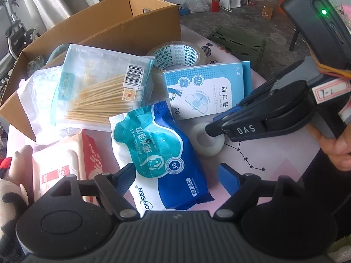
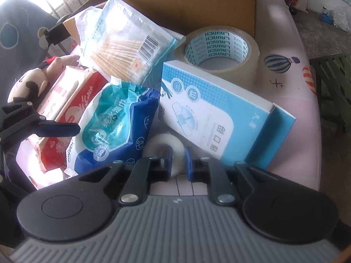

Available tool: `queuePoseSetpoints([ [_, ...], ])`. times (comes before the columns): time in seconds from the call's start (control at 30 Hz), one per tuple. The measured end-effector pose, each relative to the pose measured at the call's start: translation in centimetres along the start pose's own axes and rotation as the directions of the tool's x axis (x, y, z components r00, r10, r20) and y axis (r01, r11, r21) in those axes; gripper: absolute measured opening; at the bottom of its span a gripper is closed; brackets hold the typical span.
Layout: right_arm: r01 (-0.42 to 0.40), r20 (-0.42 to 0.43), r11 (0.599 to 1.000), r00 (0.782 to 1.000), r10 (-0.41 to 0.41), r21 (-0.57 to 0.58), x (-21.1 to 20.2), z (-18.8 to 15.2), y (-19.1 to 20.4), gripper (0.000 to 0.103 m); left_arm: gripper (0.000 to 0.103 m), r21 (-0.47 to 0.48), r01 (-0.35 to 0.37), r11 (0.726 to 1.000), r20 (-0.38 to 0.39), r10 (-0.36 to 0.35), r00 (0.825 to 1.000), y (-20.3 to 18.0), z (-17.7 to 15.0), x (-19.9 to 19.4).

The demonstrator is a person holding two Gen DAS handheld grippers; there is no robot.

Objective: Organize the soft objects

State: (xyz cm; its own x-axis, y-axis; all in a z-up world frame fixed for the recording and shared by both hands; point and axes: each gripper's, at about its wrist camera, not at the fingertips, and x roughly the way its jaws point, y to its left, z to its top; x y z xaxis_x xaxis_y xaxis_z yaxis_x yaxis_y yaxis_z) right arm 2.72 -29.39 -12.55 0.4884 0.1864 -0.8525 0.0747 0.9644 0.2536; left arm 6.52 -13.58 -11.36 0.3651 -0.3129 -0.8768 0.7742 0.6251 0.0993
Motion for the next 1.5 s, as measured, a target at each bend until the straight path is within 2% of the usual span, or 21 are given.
queuePoseSetpoints([
  [0.2,-0.015,-0.034,0.999,0.999,0.016,0.035,-0.8,-0.8,-1.2,0.010,0.083,-0.053,0.027,0.998,0.058,-0.024,0.998,1.1,1.3,-1.5],
  [0.27,-0.003,-0.045,0.999,0.999,0.005,0.042,-1.4,-1.5,-1.8,0.010,0.079,-0.044,0.021,0.999,0.087,-0.017,0.996,1.0,2.4,-1.6],
  [0.37,0.003,-0.056,0.998,0.998,0.001,0.065,-2.4,-2.7,-2.8,0.010,0.077,0.074,0.003,0.997,0.137,-0.013,0.990,-0.5,4.6,-1.3],
  [0.47,-0.011,-0.063,0.996,0.998,0.017,0.091,-3.1,-3.6,-3.9,0.010,0.077,0.251,-0.027,0.968,0.182,-0.019,0.983,-2.3,6.9,-0.8],
  [0.57,-0.030,-0.066,0.994,0.997,0.037,0.103,-3.4,-4.0,-4.5,0.010,0.077,0.420,0.014,0.907,0.174,-0.095,0.980,-3.8,9.2,0.0],
  [0.7,-0.056,-0.067,0.992,0.996,0.063,0.111,-3.3,-4.1,-5.2,0.011,0.077,0.607,0.097,0.789,0.081,-0.183,0.980,-5.8,11.4,1.9],
  [0.83,-0.076,-0.064,0.990,0.994,0.084,0.117,-3.3,-4.1,-5.5,0.011,0.068,0.703,0.169,0.691,-0.039,-0.200,0.979,-7.1,12.8,4.5],
  [0.93,-0.094,-0.059,0.987,0.993,0.103,0.132,-3.2,-4.2,-5.9,0.011,0.055,0.731,0.225,0.644,-0.124,-0.200,0.972,-7.6,13.4,6.1],
  [1.0,-0.103,-0.056,0.985,0.992,0.111,0.136,-3.2,-4.2,-6.1,0.011,0.052,0.741,0.252,0.623,-0.161,-0.200,0.967,-7.7,13.3,6.6],
  [1.07,-0.111,-0.051,0.984,0.992,0.119,0.140,-3.2,-4.3,-6.2,0.011,0.047,0.749,0.257,0.611,-0.179,-0.187,0.966,-7.7,13.2,6.9],
  [1.27,-0.123,-0.035,0.983,0.991,0.129,0.138,-3.3,-4.5,-6.4,0.012,0.032,0.712,0.279,0.645,-0.185,-0.212,0.960,-6.6,12.7,5.4],
  [1.4,-0.128,-0.027,0.982,0.991,0.133,0.139,-3.3,-4.6,-6.6,0.012,0.032,0.702,0.277,0.656,-0.193,-0.199,0.961,-6.4,11.4,4.3],
  [1.5,-0.125,-0.024,0.983,0.991,0.129,0.134,-3.3,-4.6,-6.5,0.013,0.034,0.724,0.247,0.644,-0.184,-0.165,0.969,-6.5,10.0,4.0],
])
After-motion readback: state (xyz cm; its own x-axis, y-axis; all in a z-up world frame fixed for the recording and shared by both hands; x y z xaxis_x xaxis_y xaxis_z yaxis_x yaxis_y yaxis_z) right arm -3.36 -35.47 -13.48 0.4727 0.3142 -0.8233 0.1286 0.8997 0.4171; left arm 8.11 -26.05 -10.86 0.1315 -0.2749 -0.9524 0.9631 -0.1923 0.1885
